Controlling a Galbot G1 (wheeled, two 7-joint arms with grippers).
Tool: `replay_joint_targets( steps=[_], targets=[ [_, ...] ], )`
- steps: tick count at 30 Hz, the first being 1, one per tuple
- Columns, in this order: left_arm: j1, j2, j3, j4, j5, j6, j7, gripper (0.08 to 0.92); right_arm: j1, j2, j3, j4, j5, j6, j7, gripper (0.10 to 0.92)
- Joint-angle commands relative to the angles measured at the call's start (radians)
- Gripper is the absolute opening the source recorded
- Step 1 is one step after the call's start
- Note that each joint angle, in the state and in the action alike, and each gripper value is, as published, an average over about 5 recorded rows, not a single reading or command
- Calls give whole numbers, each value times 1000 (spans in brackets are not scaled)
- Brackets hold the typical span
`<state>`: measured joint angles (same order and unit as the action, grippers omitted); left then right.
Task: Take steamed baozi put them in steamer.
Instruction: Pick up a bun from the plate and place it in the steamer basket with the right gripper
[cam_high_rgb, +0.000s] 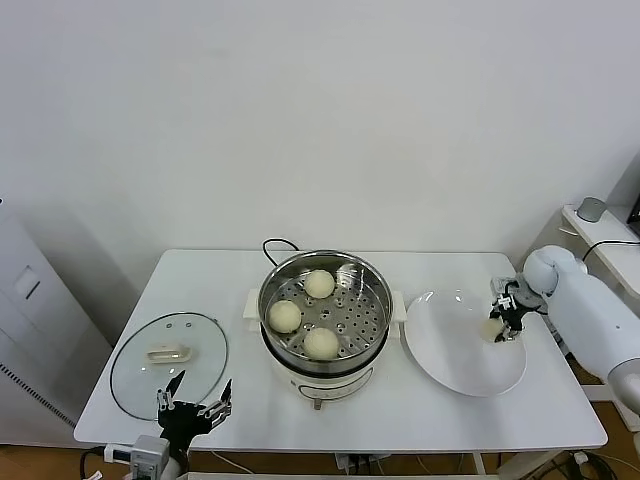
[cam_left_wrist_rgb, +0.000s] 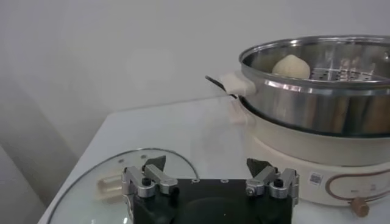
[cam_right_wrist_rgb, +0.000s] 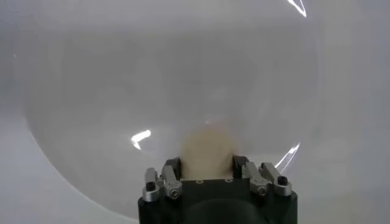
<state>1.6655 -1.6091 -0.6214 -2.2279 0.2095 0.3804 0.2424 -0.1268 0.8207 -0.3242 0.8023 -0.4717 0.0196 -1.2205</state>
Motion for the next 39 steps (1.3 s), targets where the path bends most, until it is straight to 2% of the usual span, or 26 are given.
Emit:
replay_joint_targets(
  steps=[1,5,9,19,27,39],
  targets=[
    [-5,-48,-1,-2,36,-4,-5,823,228,-178,-321,300,359,-192,-31,501],
    [-4,-42,-11,-4,92,-10,-15,823,486,-241,-586,424,566,-316,-37,499],
    [0,-24,-17,-7,86,-17,-20,823,729,-228,-833,521,719,-419,-37,499],
    [-8,3,-9,-12,69,-30,-34,823,906,42,-1013,595,946,-575,18,492],
    [-16,9,-6,-23,51,-34,-38,823,885,214,-1028,547,1004,-624,55,492],
    [-17,-13,2,-36,38,-32,-37,823,745,306,-1010,524,978,-706,136,492]
  ],
)
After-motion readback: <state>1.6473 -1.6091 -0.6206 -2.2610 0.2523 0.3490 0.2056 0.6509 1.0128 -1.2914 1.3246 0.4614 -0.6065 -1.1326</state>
